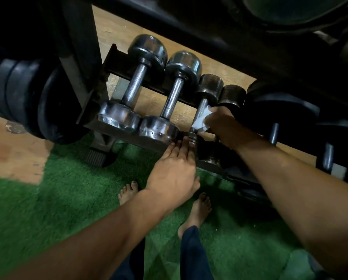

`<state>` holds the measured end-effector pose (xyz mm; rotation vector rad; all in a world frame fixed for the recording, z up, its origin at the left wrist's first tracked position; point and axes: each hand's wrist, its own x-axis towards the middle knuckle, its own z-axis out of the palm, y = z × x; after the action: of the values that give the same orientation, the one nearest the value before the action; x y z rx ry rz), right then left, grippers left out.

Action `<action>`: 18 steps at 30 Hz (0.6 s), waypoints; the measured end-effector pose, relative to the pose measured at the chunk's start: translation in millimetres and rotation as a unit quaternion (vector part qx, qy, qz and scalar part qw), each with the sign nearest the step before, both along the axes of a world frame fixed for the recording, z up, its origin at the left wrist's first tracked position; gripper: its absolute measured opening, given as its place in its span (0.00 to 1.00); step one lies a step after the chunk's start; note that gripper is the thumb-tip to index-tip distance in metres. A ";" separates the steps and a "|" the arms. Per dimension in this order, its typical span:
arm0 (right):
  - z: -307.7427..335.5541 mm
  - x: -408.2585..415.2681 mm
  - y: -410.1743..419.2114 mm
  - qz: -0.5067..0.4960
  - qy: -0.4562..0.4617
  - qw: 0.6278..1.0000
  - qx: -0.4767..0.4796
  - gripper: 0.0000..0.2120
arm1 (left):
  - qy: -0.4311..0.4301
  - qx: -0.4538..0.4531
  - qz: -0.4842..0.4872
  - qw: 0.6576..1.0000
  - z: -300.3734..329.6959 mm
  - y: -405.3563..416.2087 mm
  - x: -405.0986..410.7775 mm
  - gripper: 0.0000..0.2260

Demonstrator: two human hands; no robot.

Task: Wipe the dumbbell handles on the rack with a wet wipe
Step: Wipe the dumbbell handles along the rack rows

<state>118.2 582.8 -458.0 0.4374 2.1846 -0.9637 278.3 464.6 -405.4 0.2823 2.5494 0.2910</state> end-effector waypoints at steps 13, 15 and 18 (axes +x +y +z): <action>21.5 2.9 -10.5 -0.080 -0.140 0.983 -0.093 0.09 | -0.002 -0.006 -0.001 1.000 1.7 1.0 -1.8 0.37; 19.1 2.0 -6.9 -0.008 -0.128 0.991 -0.035 0.10 | -0.002 -0.007 -0.001 1.000 1.2 1.2 -1.5 0.38; 15.3 -2.7 -4.3 0.162 -0.117 0.979 0.028 0.12 | -0.004 -0.009 -0.003 1.000 0.4 1.6 -0.8 0.38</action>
<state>115.4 578.5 -442.7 0.1997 1.9927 -0.6396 277.5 466.2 -405.0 0.2814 2.5423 0.2665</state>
